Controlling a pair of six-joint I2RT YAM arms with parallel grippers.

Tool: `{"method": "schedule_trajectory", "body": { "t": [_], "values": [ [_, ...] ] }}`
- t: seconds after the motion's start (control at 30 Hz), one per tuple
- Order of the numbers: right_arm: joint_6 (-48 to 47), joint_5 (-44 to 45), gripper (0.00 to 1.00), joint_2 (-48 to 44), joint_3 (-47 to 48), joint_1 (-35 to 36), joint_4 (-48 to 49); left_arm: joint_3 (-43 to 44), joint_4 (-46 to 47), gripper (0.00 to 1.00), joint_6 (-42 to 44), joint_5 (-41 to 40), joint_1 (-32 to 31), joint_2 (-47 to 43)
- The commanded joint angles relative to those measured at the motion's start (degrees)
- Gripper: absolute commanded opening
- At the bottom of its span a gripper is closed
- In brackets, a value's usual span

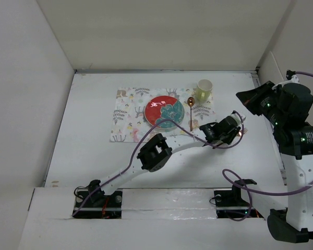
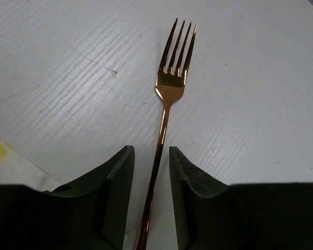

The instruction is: Set the dinner table for one person

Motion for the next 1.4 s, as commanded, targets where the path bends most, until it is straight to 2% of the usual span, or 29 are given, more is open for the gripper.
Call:
{"method": "schedule_trajectory", "body": {
  "t": [0.0, 0.2, 0.33, 0.53, 0.57, 0.67, 0.77, 1.03, 1.1, 1.23, 1.27, 1.3, 1.33, 1.37],
  "values": [
    [-0.3, -1.9, 0.00, 0.3, 4.3, 0.4, 2.5, -5.5, -5.8, 0.30, 2.1, -1.1, -0.5, 1.5],
    [1.8, -1.5, 0.00, 0.3, 5.5, 0.4, 6.4, -11.5, -6.4, 0.22, 3.8, -8.7, -3.2, 1.4],
    [1.9, -0.4, 0.00, 0.7, 7.4, 0.4, 6.9, -14.7, -6.5, 0.22, 5.1, -12.6, -4.2, 1.7],
    [1.8, 2.1, 0.00, 0.0, 8.9, 0.4, 7.2, -18.7, -5.3, 0.23, 5.3, -12.2, -4.8, 1.4],
    [1.9, 2.3, 0.00, 0.1, 9.5, 0.4, 7.2, -18.8, -5.3, 0.20, 5.3, -12.2, -4.8, 1.7],
    [1.8, 3.3, 0.00, -0.1, 9.9, 0.4, 7.2, -18.7, -5.4, 0.00, 5.1, -12.5, -4.8, 1.5],
    [1.8, 4.8, 0.00, -0.3, 10.8, 0.4, 7.3, -18.7, -5.2, 0.00, 4.4, -12.4, -4.8, -0.7],
    [-1.1, 5.5, 0.00, 2.4, 20.0, 0.4, 9.3, -21.7, -0.8, 0.00, 1.3, -9.2, -4.8, -20.2],
    [-0.5, 3.8, 0.00, 2.9, 19.8, 0.4, 10.7, -21.7, 1.0, 0.00, 0.8, -7.5, -4.8, -25.7],
    [3.1, 0.0, 0.00, 3.1, 14.4, 0.4, 19.4, -23.5, 1.8, 0.00, -2.2, -3.5, -2.7, -34.2],
    [3.4, -0.9, 0.00, 3.8, 12.8, 0.4, 20.3, -25.0, 2.2, 0.00, -2.9, -3.8, -1.8, -38.7],
    [3.9, -2.0, 0.00, 4.2, 12.0, 0.4, 21.0, -30.1, 2.7, 0.00, -3.8, -4.1, -0.6, -41.2],
    [4.0, -2.4, 0.00, 4.4, 11.1, 0.4, 22.4, -33.7, 3.5, 0.00, -5.8, -3.8, 2.8, -44.2],
    [3.9, -3.4, 0.00, 5.2, 9.5, 0.4, 22.9, -41.7, 5.3, 0.00, -8.4, -3.1, 7.7, -50.6]
  ]
}}
